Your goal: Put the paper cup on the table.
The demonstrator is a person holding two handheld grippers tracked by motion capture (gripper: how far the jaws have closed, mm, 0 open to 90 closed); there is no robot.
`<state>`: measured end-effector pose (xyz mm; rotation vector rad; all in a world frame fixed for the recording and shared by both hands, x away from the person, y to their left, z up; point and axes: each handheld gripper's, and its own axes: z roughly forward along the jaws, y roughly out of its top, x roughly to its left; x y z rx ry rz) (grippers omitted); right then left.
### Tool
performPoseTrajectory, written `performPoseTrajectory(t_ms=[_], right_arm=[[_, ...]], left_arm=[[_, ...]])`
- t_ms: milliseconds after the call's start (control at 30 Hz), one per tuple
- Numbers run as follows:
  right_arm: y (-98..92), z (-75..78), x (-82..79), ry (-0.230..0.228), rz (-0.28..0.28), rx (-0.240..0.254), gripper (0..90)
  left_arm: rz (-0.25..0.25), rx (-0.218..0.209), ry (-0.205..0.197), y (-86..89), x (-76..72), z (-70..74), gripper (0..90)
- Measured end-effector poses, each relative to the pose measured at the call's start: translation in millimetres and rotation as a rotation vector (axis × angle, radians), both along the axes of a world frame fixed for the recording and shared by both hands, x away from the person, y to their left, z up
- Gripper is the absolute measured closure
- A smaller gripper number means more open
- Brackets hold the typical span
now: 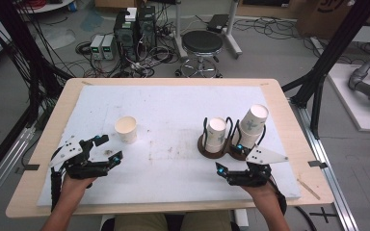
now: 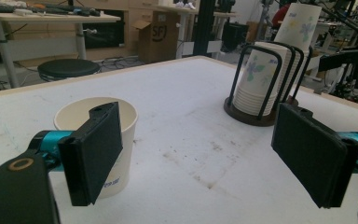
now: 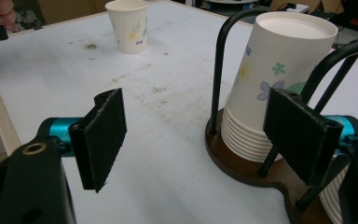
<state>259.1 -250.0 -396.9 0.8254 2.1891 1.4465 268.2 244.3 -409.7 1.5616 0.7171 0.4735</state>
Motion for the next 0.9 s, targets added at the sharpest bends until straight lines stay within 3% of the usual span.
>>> performPoseTrajectory(t_ms=[900], right_arm=[[-1.2, 1.3, -1.4, -0.009, -0.004, 0.017, 21.9]], left_arm=[[0.01, -0.001, -0.006, 0.1, -0.3, -2.4, 16.4]])
